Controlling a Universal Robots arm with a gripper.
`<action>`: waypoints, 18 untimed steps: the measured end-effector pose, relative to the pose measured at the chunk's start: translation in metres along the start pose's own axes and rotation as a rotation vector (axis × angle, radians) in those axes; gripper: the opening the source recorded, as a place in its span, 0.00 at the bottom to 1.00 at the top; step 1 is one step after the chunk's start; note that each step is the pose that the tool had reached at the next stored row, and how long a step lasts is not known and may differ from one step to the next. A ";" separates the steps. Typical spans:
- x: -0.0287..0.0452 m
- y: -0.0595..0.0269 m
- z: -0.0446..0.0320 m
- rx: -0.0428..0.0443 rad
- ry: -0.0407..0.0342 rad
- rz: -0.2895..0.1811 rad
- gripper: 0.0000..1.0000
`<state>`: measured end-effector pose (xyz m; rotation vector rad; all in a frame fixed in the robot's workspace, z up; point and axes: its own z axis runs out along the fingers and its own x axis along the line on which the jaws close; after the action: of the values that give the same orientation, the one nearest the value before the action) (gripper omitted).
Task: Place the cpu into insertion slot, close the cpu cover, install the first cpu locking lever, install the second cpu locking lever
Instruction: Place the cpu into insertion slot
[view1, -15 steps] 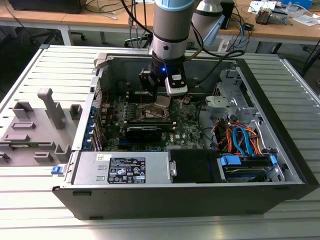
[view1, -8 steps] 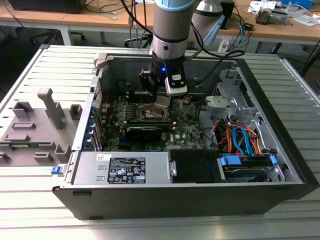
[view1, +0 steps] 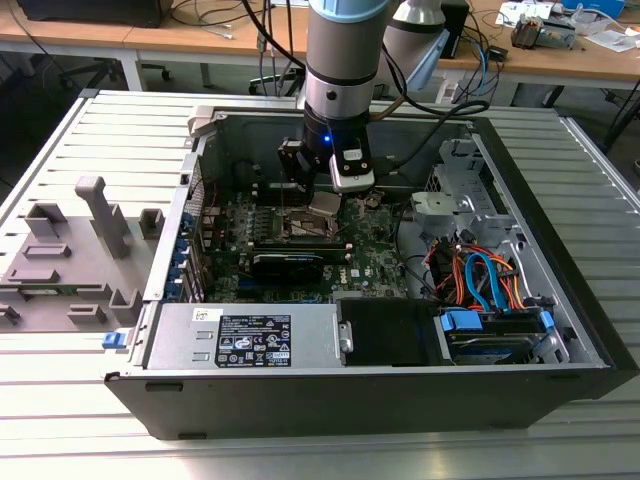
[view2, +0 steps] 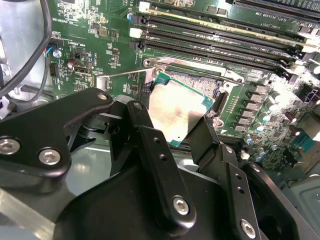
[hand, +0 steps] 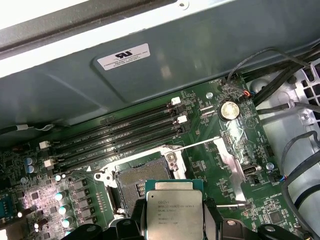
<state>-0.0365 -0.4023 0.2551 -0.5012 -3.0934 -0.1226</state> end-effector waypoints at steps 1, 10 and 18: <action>0.0000 0.0000 0.0000 -0.0001 -0.0001 0.001 0.55; 0.0000 0.0000 0.0000 -0.0001 -0.0006 0.008 0.55; 0.0000 0.0000 0.0000 -0.0002 -0.0011 0.014 0.55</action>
<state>-0.0365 -0.4023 0.2551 -0.5232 -3.0903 -0.1227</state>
